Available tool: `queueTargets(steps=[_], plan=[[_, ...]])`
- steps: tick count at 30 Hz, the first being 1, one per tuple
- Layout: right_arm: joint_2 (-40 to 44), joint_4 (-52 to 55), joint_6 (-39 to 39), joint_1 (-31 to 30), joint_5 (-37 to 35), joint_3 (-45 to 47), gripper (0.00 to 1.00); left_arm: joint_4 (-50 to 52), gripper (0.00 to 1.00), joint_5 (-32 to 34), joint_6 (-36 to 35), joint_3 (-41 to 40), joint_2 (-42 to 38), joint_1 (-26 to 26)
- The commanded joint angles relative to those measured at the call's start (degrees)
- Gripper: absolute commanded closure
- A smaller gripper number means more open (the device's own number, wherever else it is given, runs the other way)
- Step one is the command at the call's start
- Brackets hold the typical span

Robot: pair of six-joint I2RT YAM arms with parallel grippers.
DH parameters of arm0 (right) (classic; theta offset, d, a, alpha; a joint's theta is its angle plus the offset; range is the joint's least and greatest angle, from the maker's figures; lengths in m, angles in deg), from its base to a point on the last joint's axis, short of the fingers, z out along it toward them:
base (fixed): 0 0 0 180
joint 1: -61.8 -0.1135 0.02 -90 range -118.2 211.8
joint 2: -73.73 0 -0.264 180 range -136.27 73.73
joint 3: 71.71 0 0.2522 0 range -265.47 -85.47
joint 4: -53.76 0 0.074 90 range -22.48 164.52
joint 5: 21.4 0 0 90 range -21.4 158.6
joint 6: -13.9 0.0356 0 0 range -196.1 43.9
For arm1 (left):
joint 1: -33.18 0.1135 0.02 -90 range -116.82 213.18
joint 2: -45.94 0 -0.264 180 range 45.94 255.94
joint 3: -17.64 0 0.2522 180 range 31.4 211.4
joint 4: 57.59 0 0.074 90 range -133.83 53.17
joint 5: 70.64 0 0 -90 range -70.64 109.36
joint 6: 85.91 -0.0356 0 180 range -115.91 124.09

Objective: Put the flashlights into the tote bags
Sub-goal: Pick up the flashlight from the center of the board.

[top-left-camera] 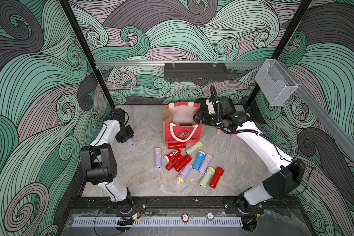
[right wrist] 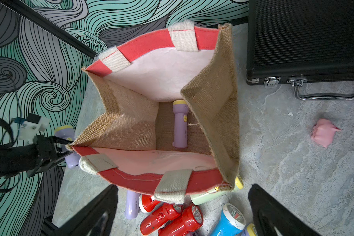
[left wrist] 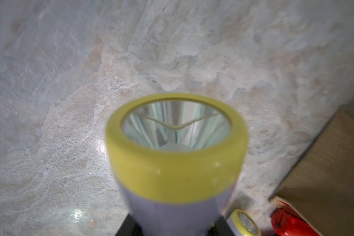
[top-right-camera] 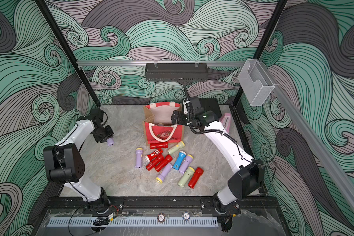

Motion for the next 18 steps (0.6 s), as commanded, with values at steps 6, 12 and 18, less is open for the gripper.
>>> queueTargets(steps=[6, 12, 18], plan=[[-0.2, -0.8, 1.1, 1.0, 0.7, 0.4, 0.01, 7.1, 1.00, -3.9, 2.3, 14.7, -3.4, -10.5], [0.4, -0.7, 1.2, 1.4, 0.6, 1.0, 0.01, 10.7, 1.00, -4.7, 2.4, 27.3, -0.9, -17.8], [1.3, -0.7, 1.3, 2.1, 0.5, 2.1, 0.01, 5.7, 1.00, -5.2, 4.6, 36.6, 2.0, -25.0]])
